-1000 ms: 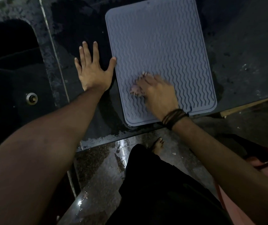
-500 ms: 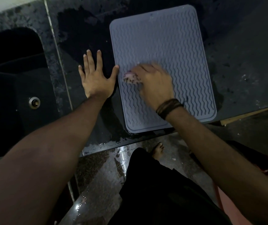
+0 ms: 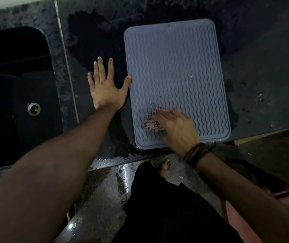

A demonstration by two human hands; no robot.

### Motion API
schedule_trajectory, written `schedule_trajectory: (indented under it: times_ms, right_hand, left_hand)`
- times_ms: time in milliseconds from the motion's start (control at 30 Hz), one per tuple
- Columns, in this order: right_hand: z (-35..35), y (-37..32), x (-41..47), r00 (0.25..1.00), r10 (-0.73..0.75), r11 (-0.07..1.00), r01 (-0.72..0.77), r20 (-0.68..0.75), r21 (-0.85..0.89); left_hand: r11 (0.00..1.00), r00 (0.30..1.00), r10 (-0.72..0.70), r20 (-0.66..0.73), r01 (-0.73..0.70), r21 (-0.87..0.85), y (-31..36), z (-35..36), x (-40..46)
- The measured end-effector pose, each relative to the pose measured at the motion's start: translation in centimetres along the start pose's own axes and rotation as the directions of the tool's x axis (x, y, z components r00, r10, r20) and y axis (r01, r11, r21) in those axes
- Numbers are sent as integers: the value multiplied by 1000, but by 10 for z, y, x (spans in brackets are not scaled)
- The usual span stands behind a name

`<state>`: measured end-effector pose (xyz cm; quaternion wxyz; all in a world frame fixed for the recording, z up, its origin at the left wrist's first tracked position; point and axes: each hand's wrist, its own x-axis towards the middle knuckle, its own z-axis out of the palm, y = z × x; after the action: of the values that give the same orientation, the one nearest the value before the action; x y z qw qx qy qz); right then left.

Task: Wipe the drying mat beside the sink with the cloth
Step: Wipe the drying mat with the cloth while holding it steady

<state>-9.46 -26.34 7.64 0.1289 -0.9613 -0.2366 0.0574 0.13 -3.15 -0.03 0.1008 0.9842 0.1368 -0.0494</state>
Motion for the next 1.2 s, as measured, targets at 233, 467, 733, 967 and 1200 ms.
schedule_trajectory:
  times_ms: [233,467,733,967,1200]
  right_hand:
    - [-16,16,97,985,118,992,-112,-126,52]
    - [6,22,109,989,146,989,-147,14,25]
    - [7,14,50,995,97,995,-97,17,13]
    - [-1,21,134,986,114,993,-109,-121,43]
    - [16,33,157,979,131,991,-134,-156,-12]
  left_hand:
    - [1000,1000,8,-10,-8,-11,-1,1,1]
    - [1000,1000,5,-6,-6,-24,-1,0,1]
    - [1000,1000,6,4,-6,-28,0,-1,0]
    - [1000,1000,10,-12,-11,-23,-2,0,1]
    - [999,1000,13,-23,-14,-41,-2,1,1]
